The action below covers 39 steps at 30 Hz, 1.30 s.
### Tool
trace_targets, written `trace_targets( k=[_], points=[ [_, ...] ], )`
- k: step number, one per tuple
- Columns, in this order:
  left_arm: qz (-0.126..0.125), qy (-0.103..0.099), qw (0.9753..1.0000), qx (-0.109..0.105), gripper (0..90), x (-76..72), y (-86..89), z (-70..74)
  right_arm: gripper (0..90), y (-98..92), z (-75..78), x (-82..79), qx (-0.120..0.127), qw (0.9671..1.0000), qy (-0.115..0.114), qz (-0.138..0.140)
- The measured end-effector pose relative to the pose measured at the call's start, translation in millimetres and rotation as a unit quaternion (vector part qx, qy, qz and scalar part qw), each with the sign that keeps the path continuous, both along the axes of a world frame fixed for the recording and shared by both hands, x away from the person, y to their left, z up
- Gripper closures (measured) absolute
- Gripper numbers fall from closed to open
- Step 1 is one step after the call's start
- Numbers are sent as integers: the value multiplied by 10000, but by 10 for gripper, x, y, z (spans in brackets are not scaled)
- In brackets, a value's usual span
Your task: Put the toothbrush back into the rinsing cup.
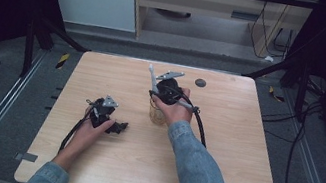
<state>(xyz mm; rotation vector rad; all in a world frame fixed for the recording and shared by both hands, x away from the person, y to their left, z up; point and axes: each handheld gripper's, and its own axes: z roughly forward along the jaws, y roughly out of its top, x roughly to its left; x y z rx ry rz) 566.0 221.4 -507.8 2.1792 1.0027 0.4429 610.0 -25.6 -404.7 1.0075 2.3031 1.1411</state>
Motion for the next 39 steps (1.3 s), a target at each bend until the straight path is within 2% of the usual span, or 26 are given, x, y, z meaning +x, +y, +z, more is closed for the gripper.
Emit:
trace_targets(
  k=[30, 39],
  points=[
    [1, 0, 10000, -2, 0, 0, 0, 0, 539, -134, 80, -85, 104, 9999, -68, -78],
    [0, -1, 10000, 0, 0, 0, 0, 0, 462, -153, 100, -89, 133, 9997, -96, -174]
  ],
)
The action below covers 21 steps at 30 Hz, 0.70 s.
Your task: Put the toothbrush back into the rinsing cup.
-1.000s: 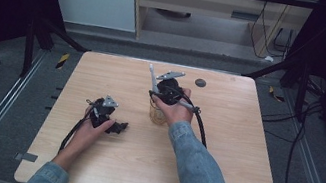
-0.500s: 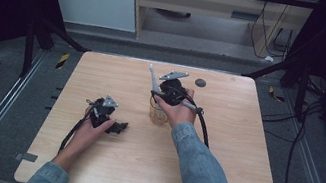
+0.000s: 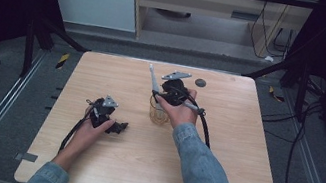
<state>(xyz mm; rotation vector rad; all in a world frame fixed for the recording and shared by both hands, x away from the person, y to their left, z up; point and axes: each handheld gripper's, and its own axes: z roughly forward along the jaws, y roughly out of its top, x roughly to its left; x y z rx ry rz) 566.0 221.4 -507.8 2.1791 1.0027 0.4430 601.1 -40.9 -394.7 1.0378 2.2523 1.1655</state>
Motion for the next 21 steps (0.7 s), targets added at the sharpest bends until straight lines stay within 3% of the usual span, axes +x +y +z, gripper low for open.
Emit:
trace_targets(
  k=[15, 21],
  points=[
    [1, 0, 10000, -1, 0, 0, 0, 0, 245, -19, 53, -63, 41, 9995, -258, -153],
    [1, -1, 10000, -3, 0, 0, 0, 0, 155, -36, 83, -111, 44, 9994, -246, -225]
  ],
)
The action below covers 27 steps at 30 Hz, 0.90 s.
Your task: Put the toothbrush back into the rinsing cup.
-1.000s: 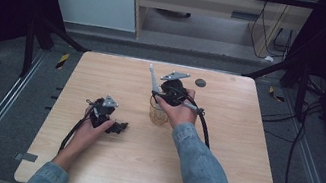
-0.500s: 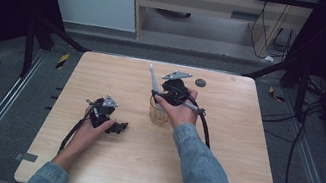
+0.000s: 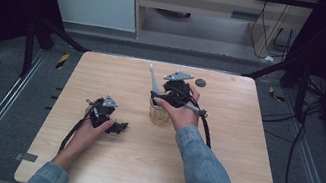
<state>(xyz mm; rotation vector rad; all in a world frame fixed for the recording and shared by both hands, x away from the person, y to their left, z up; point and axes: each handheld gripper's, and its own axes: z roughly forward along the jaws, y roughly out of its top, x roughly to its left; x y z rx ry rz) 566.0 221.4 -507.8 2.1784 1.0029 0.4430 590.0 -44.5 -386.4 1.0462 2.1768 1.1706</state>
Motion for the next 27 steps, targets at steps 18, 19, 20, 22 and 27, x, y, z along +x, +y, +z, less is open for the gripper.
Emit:
trace_targets(
  k=[18, 19, 20, 22, 27],
  points=[
    [-1, 0, 10000, 4, 0, 0, 0, 0, 74, -117, 15, -140, -377, 9992, -137, -81],
    [-1, 1, 10000, 2, 0, 0, 0, 0, 74, -128, 11, -144, -378, 9991, -140, -93],
    [-1, 1, 10000, 2, 0, 0, 0, 0, 74, -139, 8, -148, -378, 9991, -144, -111],
    [0, 3, 10000, 1, 0, 0, 0, 0, 74, -163, 1, -151, -359, 9991, -128, -164],
    [-1, 1, 10000, 4, 0, 0, 0, 0, 76, -233, -10, -135, -290, 9992, -86, -276]
  ],
)
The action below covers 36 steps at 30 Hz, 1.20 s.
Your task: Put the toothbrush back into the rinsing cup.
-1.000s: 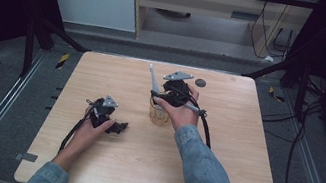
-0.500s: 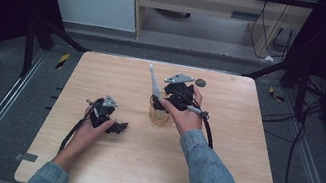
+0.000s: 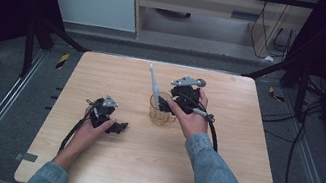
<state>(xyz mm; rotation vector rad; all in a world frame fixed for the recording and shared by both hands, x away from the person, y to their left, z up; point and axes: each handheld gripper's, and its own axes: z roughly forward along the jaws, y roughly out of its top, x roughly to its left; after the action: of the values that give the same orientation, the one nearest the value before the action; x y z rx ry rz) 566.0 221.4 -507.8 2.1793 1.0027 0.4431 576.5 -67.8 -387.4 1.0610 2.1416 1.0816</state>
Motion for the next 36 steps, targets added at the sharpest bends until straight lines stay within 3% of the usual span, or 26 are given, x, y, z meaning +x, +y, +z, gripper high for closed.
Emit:
trace_targets(
  k=[14, 36],
  points=[
    [1, 3, 10000, 5, 0, 0, 0, 1, 67, -166, -6, -63, 179, 9998, 63, -3],
    [10, 5, 10000, 0, 0, -1, -1, 0, 64, -493, -60, -170, 141, 9996, 116, -213]
  ],
)
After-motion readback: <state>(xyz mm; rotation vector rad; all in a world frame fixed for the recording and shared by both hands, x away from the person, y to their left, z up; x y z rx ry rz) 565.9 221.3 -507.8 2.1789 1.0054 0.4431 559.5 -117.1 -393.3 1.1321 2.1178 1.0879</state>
